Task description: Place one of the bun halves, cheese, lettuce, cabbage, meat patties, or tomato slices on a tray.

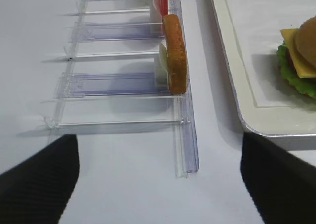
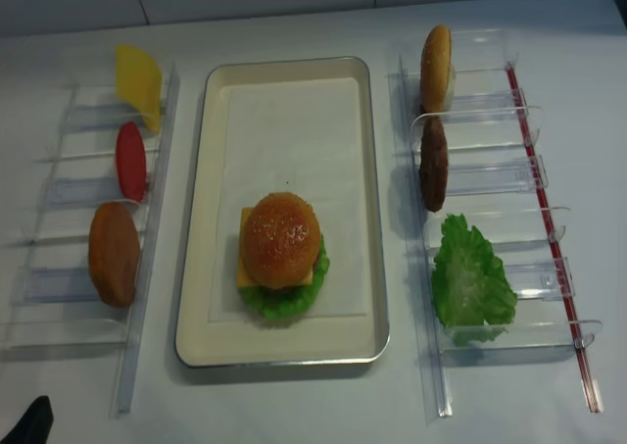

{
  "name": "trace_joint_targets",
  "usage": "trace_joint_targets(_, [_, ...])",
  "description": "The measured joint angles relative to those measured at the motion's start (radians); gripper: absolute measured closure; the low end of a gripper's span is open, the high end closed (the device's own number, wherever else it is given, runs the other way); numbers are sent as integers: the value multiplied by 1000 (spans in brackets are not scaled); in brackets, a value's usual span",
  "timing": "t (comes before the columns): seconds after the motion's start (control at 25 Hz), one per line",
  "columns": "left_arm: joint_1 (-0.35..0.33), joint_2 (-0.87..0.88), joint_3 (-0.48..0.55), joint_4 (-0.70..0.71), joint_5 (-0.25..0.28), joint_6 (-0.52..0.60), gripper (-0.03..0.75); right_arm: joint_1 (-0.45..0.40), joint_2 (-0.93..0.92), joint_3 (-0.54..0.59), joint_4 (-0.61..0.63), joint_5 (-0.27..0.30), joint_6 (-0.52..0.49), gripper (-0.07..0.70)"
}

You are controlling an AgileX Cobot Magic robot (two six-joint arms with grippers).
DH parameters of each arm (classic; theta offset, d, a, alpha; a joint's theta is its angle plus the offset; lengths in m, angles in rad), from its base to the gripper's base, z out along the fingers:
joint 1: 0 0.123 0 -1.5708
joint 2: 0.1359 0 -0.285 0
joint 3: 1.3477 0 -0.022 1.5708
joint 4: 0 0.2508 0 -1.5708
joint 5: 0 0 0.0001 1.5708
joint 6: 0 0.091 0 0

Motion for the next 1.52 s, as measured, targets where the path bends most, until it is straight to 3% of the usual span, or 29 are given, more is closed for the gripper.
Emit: trace_joint_targets(1.52, [0,0,0,0,-4,-2,82,0,0,0,0,0,0,188])
